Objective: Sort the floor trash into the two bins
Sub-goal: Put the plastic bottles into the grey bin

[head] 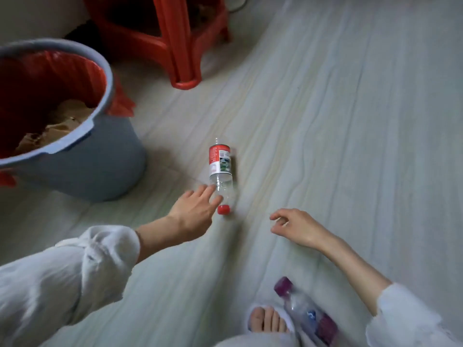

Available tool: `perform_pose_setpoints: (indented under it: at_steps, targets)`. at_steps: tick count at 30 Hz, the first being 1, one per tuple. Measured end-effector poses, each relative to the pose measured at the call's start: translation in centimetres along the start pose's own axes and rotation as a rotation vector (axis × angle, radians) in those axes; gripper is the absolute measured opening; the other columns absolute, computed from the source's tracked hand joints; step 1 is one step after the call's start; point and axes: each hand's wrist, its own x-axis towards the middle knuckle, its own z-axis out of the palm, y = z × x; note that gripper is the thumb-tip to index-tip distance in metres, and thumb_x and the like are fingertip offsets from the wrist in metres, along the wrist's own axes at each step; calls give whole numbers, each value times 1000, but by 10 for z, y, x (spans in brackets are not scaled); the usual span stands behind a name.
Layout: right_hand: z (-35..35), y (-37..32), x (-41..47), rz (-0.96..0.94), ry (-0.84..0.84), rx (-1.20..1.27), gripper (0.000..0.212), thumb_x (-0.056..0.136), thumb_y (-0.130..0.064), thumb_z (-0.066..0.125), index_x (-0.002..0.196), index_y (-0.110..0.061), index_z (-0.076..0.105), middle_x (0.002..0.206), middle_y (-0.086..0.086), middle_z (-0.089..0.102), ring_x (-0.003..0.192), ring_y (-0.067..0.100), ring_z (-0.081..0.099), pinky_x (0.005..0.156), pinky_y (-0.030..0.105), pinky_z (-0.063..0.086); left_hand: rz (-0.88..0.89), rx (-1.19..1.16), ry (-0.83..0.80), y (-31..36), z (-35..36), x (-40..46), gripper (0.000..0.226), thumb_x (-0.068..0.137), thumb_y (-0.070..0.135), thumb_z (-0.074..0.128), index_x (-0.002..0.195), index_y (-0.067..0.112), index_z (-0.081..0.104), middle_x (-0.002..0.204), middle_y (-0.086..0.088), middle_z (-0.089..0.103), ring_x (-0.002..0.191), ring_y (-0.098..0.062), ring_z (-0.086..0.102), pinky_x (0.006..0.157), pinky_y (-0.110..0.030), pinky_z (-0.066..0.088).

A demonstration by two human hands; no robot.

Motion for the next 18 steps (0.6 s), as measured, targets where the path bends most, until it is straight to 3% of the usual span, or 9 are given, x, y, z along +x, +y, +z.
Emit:
perform_pose_setpoints:
  at_steps: [2, 4, 5, 7, 9, 11, 14, 18]
  targets:
    - [14, 29, -1, 75, -76, -25, 36, 84, -29, 64, 118, -17, 59, 108, 1, 65, 108, 17, 58, 91, 24, 41, 55, 23, -40, 13, 14, 9, 54, 76, 16, 58, 128, 18, 43, 143, -15, 36, 122, -32, 45, 83, -39, 48]
    - [30, 47, -1, 119, -129, -62, 42, 81, -33, 67, 119, -16, 58, 116, 3, 63, 113, 19, 55, 93, 23, 40, 96, 119, -109, 20, 24, 13, 63, 55, 16, 74, 115, 18, 55, 129, -17, 52, 102, -33, 60, 62, -36, 54]
    - [37, 53, 0, 133, -141, -67, 44, 80, -34, 69, 119, -16, 58, 119, 4, 61, 115, 19, 54, 94, 24, 40, 97, 165, -84, 23, 25, 16, 67, 49, 16, 77, 113, 18, 58, 128, -17, 54, 100, -34, 61, 62, -36, 55]
    - [52, 61, 1, 154, -172, -54, 46, 77, -37, 71, 116, -17, 58, 120, 4, 60, 114, 19, 53, 95, 25, 41, 167, 275, -31, 24, 30, 21, 72, 63, 17, 73, 130, 19, 48, 144, -19, 37, 123, -39, 46, 87, -44, 50]
    - [63, 64, 0, 160, -228, -88, 48, 73, -40, 73, 113, -18, 57, 119, 1, 59, 110, 19, 54, 92, 27, 43, 249, 406, -68, 21, 39, 26, 76, 85, 18, 56, 147, 21, 12, 156, -16, -2, 141, -41, 9, 112, -51, 20]
    - [67, 65, -2, 158, -298, -186, 52, 71, -42, 73, 114, -19, 55, 119, 0, 57, 108, 19, 54, 85, 28, 43, 317, 507, -198, 19, 42, 31, 79, 90, 18, 51, 147, 22, -3, 155, -12, -17, 141, -41, -9, 114, -52, 1]
    - [64, 62, -1, 114, -397, -359, 56, 73, -43, 71, 120, -19, 52, 122, 1, 55, 109, 21, 54, 82, 29, 42, 398, 547, -231, 19, 50, 40, 74, 91, 15, 50, 148, 20, 3, 155, -12, -14, 141, -40, -11, 113, -52, -4]
    - [61, 53, 6, 64, -508, -493, 54, 75, -36, 73, 121, -14, 55, 121, 5, 58, 106, 24, 58, 79, 32, 44, 478, 652, -208, 25, 52, 52, 61, 92, 13, 47, 145, 15, 18, 156, -14, 3, 142, -39, 0, 114, -50, 6]
